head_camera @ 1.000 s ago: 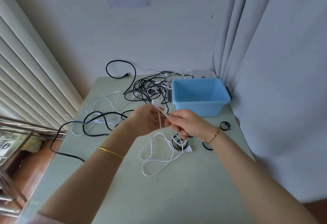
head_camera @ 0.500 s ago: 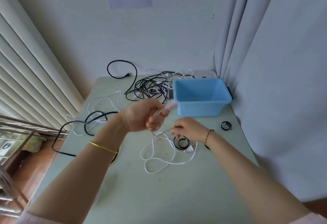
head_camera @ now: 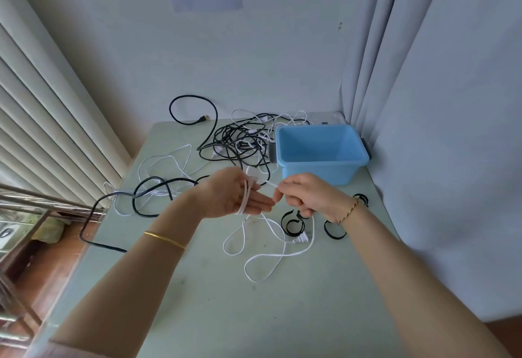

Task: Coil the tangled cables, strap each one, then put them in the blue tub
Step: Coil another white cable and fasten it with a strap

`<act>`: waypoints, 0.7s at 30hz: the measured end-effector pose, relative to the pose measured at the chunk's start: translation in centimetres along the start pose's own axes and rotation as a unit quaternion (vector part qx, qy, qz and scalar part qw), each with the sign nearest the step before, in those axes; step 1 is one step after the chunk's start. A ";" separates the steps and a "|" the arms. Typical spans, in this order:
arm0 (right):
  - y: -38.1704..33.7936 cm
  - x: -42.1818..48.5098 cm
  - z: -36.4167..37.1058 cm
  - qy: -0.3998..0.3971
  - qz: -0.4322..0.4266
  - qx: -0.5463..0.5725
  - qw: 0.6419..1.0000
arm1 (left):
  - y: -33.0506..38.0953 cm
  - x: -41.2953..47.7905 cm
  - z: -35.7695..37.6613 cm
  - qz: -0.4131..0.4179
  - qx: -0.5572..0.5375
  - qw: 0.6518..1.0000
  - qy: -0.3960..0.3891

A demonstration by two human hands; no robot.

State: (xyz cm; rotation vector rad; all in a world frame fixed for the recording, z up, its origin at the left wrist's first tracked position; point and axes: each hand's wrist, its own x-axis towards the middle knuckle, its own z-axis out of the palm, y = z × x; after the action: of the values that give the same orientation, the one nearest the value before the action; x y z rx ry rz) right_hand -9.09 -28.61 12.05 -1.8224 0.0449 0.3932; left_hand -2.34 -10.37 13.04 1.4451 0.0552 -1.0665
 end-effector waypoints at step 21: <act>2.1 1.7 -0.6 0.054 -0.081 -0.299 0.949 | -0.3 -0.9 1.4 -0.028 0.135 0.977 -0.166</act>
State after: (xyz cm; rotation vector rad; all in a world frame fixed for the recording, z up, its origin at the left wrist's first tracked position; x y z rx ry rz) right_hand -7.85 -29.46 9.75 -2.4258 -0.1647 0.1972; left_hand -3.83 -10.89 13.65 1.4923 -0.3002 -1.3896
